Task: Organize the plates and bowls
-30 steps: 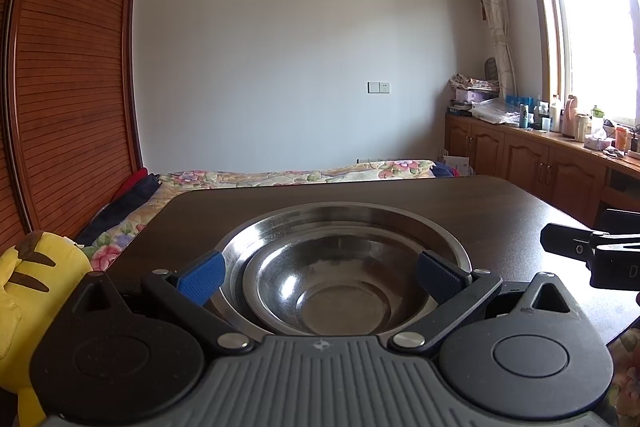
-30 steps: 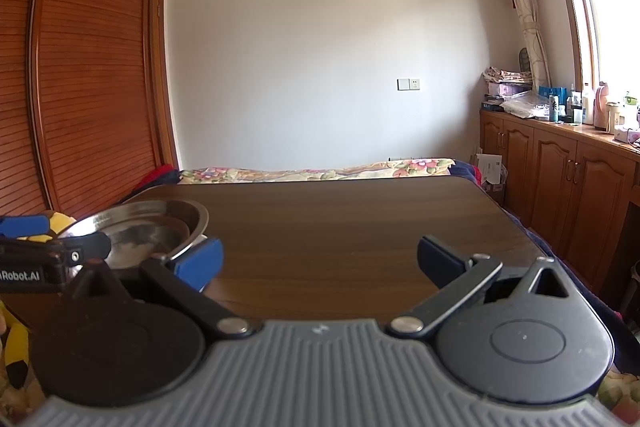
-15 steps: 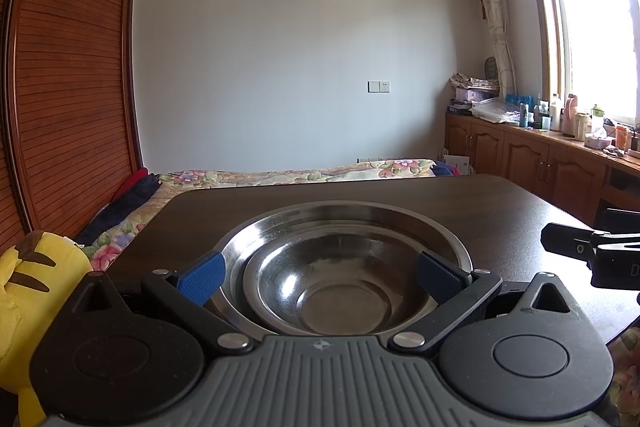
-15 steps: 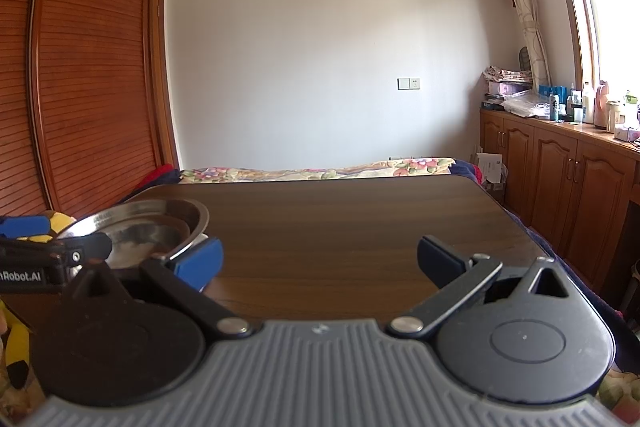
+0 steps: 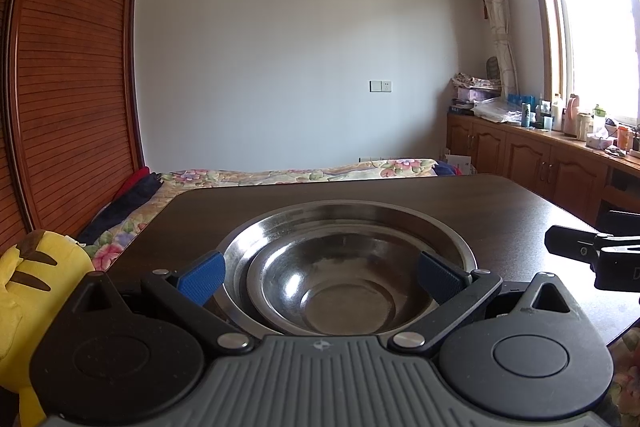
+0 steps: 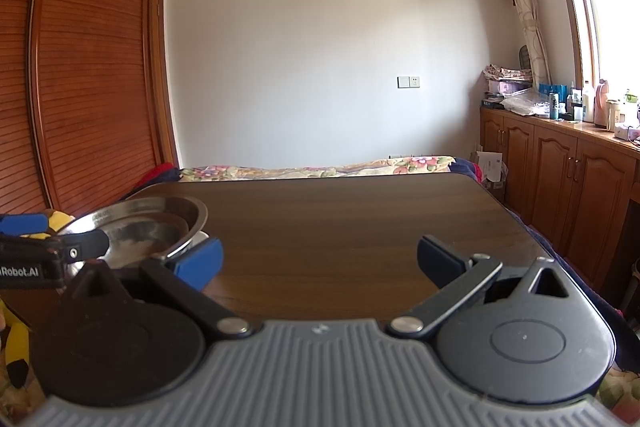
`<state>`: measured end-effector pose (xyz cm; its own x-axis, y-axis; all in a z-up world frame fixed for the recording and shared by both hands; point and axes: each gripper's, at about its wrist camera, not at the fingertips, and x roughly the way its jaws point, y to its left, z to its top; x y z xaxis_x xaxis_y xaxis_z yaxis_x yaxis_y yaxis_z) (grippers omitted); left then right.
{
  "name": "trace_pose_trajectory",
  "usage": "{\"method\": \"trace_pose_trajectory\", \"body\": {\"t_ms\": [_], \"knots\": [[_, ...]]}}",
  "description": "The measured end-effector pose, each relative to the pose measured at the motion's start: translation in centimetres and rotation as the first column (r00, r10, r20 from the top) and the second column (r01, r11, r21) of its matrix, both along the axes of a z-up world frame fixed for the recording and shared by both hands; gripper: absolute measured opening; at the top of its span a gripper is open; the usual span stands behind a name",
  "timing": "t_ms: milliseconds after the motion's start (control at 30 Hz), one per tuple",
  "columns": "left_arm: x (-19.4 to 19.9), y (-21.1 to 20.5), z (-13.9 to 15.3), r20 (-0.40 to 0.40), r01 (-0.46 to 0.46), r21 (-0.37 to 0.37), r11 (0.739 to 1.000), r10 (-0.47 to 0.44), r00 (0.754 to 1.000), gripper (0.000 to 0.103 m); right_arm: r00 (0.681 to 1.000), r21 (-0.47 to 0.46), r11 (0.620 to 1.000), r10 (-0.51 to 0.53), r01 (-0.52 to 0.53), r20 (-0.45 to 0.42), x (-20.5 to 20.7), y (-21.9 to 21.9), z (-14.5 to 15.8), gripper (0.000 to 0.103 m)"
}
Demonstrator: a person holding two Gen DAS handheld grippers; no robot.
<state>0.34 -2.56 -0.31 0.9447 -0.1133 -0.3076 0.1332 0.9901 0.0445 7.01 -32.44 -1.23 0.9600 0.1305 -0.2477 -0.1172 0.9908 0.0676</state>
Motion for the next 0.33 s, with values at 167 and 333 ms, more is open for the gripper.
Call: {"method": "trace_pose_trajectory", "body": {"t_ms": [167, 333], "knots": [[0.09, 0.06, 0.0, 0.0, 0.0, 0.0, 1.0, 0.0, 1.0, 0.103, 1.0, -0.001, 1.0, 0.002, -0.002, -0.001, 0.1, 0.01, -0.01, 0.103], [0.09, 0.05, 0.03, -0.001, 0.001, -0.002, 1.0, -0.001, 1.0, 0.103, 1.0, 0.0, 1.0, 0.002, -0.002, -0.002, 0.12, 0.04, -0.01, 0.103]]}}
